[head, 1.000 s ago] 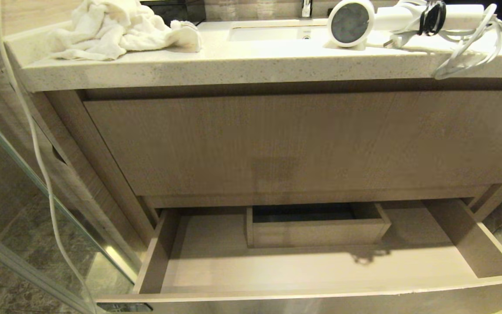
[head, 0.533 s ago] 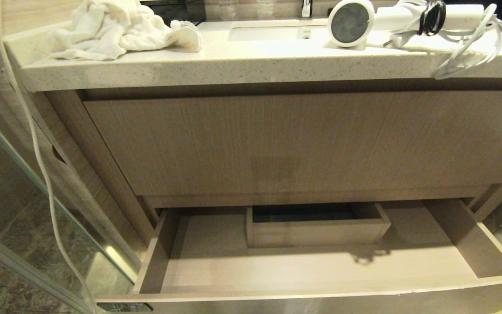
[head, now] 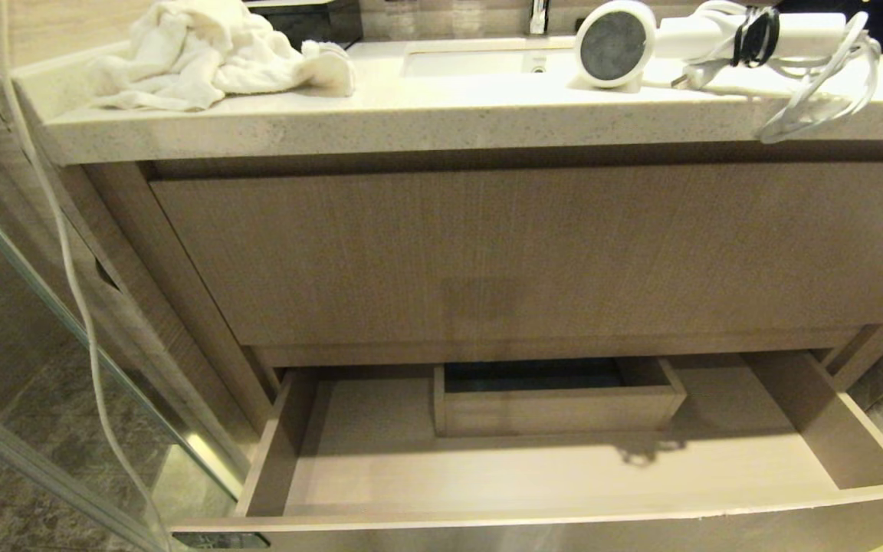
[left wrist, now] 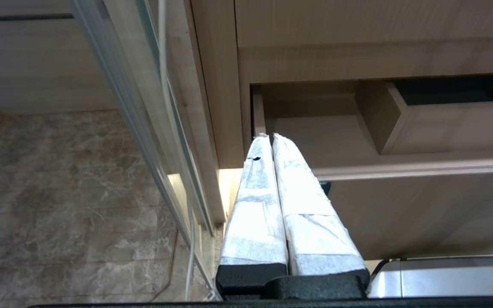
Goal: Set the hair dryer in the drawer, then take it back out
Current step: Pick up the hairdryer
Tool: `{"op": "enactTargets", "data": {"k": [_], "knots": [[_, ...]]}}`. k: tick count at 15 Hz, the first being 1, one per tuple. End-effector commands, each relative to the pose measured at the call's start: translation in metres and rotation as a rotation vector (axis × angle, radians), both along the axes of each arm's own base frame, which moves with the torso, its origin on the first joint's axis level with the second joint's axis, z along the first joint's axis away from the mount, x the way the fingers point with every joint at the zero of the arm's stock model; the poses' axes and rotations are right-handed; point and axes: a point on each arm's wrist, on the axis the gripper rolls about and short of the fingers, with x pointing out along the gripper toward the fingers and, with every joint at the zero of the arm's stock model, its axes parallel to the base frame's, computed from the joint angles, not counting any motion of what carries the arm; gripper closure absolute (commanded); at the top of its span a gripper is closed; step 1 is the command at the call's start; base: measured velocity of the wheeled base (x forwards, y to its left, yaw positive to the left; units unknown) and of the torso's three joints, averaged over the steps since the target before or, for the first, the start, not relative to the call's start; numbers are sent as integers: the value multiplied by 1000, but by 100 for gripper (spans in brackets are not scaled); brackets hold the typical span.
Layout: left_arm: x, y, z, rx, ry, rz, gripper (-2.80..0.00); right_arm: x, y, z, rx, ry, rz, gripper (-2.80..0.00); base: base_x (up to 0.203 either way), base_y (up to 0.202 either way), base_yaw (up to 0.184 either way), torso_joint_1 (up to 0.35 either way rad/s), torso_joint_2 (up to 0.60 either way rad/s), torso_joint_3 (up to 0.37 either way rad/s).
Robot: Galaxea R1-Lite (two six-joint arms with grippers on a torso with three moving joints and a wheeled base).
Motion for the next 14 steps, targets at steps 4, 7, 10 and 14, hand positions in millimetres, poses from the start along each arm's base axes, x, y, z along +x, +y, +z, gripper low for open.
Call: {"op": "enactTargets", "data": {"k": [4,7,10,14], "knots": [[0,0,0,0,2,0,0,0,0,0,-1,3,2,0,0,0,0,179,-135,-146],[0,0,0,0,3,0,0,0,0,0,1,2,2,0,0,0,0,227,-586,-235],[0,0,0,0,3,0,0,0,0,0,-1,3,2,0,0,0,0,185,-461,-181],[0,0,0,0,2,0,0,0,0,0,-1,1,2,0,0,0,0,99,-467,-226]]}}
